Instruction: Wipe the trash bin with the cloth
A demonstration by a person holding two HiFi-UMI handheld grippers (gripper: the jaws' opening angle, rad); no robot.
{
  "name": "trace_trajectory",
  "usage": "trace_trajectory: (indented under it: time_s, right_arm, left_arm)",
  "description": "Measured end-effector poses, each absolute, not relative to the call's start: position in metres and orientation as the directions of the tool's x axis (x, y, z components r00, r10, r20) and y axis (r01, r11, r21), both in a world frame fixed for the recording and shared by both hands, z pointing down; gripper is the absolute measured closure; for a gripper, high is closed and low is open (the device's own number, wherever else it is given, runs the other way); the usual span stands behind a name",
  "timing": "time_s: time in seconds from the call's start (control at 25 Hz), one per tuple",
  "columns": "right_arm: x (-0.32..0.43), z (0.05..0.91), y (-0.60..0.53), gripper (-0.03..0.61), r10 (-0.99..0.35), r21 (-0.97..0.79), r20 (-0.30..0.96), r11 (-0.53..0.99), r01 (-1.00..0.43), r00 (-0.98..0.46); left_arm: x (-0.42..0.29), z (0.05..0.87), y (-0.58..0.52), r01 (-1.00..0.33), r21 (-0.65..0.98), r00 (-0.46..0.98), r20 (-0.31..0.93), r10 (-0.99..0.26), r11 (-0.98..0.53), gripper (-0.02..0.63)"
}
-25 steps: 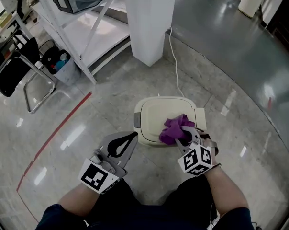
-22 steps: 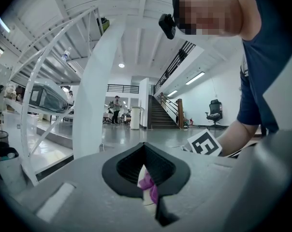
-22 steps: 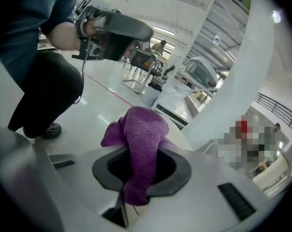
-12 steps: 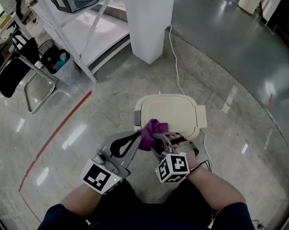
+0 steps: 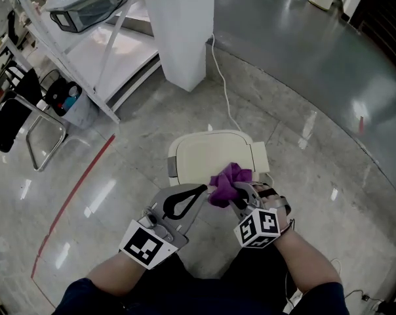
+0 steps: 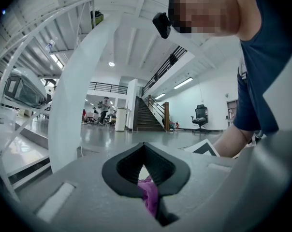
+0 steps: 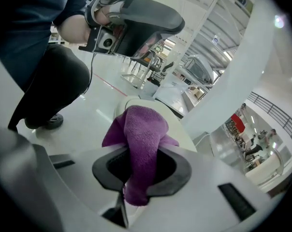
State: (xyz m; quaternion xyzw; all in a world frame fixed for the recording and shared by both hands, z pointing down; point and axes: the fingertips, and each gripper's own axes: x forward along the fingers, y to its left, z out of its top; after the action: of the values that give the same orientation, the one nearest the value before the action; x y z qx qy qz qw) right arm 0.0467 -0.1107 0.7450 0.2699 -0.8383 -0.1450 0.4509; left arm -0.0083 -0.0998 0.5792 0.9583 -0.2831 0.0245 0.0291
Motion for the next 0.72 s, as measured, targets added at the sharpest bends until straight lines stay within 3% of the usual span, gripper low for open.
trace_trajectory:
  time_s: [0.32,0.72]
  right_arm:
    - [0.112,0.752,-0.113,0.500,-0.626,0.489,0.703,0.770,-0.411,-0.337]
    - [0.087,0.673,-0.135,0.500,-0.654,0.480,0.646,0.749,-0.457,-0.394]
  left_arm:
    - [0.025,0.561,-0.103,-0.487,0.009,0.873,0.045,-0.486,-0.873,0.615]
    - [0.035,0.501,-0.108,-0.481,-0.054,0.874,0.053,-0.484,-0.875,0.615]
